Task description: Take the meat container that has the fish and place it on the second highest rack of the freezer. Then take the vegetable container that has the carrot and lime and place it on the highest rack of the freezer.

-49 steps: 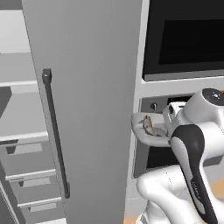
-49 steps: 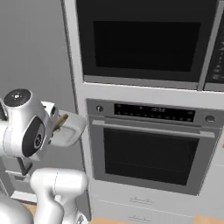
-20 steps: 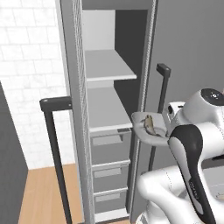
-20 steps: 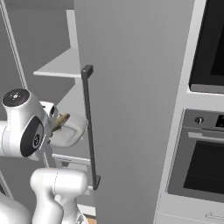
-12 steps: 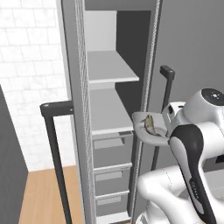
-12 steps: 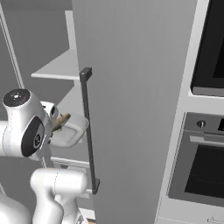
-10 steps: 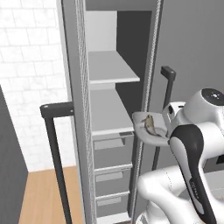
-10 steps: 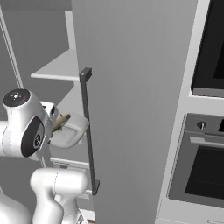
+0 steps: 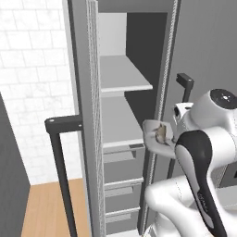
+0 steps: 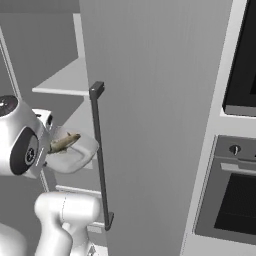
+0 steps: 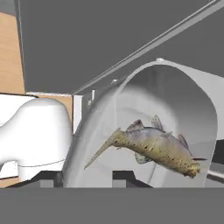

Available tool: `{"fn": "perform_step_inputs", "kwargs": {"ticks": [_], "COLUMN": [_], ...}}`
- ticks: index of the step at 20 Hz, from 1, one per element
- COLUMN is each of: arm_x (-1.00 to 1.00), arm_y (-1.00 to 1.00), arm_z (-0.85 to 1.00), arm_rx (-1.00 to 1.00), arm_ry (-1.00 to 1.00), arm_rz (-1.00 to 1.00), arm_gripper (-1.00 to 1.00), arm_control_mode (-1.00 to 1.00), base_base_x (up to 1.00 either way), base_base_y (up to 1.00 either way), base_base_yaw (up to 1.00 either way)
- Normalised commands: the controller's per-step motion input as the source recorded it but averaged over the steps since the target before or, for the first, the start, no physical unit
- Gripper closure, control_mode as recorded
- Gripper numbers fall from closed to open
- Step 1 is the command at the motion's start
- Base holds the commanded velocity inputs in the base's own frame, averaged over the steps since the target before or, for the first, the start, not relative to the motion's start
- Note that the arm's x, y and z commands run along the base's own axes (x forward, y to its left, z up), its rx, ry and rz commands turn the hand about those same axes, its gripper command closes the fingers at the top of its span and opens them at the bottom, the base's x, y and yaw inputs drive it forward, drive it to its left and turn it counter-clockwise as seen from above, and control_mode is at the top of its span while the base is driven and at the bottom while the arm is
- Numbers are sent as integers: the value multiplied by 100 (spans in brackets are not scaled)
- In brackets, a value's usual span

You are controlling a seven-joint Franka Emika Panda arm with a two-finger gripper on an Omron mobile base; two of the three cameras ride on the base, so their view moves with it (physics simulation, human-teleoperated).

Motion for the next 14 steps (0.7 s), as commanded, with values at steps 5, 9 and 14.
{"fn": "perform_step_inputs", "kwargs": {"ticks": [5, 9, 14], "arm_x": [-16, -31, 13], "arm_y": [41, 28, 0], "arm_z": [48, 32, 21], "arm_rx": [-9, -6, 0], "arm_ry": [-22, -12, 10], "arm_rz": [0, 0, 16], "arm_gripper": [100, 100, 100], "arm_control_mode": [-100, -100, -100], "base_base_x": [0, 0, 0], "base_base_y": [0, 0, 0], "base_base_yaw": [0, 0, 0]}}
